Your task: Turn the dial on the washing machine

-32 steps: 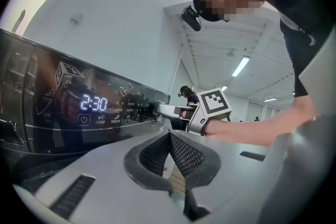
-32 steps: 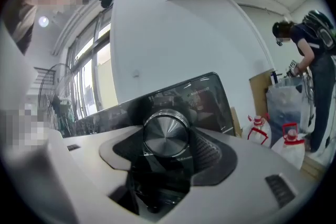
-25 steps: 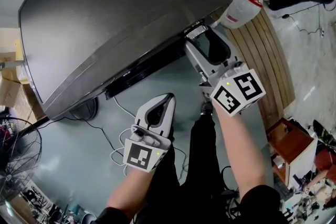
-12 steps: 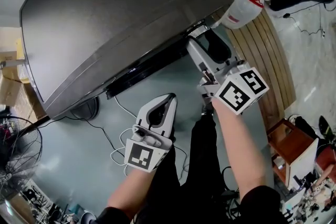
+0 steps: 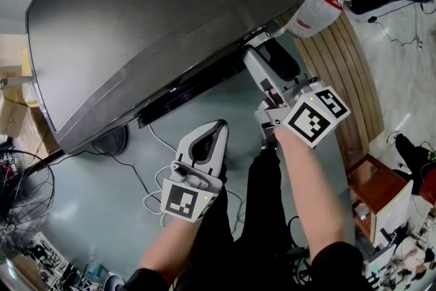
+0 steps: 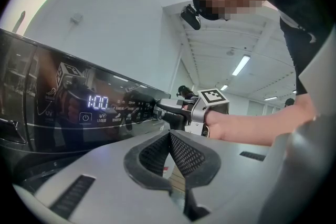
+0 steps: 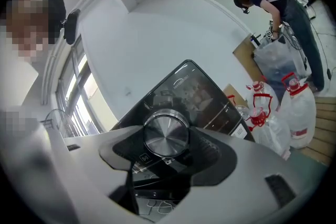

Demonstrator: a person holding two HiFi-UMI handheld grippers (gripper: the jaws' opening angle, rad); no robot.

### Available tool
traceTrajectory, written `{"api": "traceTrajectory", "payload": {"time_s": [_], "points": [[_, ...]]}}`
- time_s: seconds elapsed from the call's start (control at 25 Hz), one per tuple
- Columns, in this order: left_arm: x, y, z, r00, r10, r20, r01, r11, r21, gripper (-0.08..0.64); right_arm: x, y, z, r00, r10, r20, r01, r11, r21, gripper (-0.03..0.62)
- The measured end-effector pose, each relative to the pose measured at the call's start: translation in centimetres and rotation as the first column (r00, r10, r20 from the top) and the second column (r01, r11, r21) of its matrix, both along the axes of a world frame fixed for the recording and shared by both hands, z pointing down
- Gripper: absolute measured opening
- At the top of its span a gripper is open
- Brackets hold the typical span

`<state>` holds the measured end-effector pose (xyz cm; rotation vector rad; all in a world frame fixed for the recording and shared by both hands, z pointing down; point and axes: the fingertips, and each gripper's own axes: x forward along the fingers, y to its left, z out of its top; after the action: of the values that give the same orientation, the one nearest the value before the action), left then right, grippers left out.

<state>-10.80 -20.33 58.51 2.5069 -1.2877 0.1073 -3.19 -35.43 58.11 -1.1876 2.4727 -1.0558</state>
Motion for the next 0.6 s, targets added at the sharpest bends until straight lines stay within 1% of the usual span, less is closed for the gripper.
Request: {"api": "traceTrajectory", "payload": {"time_s": [0.2, 0.36, 0.48, 0.6], "points": [[0.2, 0.0, -0.1, 1.0, 0.003, 0.002, -0.003, 1.0, -0.002, 0.014, 0.0, -0.1, 0.1, 0.997, 0.002, 0.077, 0.003, 0.998, -0.056, 0.291], [0.3, -0.1, 0.0, 1.0, 0.01, 0.009, -0.01, 1.0, -0.001, 0.014, -0.7, -0.4, -1.0, 0.984, -0.037, 0.175, 0.046, 0.998, -0.047, 0.291], [0.4, 0.0, -0.1, 1.0, 0.013, 0.012, -0.013, 1.0, -0.001, 0.014, -0.8, -0.4, -0.9, 0.978, -0.041, 0.207, 0.054, 0.997, -0.058, 0.291], [0.6, 0.1, 0.0, 1.0, 0.021, 0.02, -0.021, 1.0, -0.003, 0.014, -0.9, -0.4, -1.0, 0.976, -0.049, 0.211, 0.062, 0.996, -0.057, 0.291]]}}
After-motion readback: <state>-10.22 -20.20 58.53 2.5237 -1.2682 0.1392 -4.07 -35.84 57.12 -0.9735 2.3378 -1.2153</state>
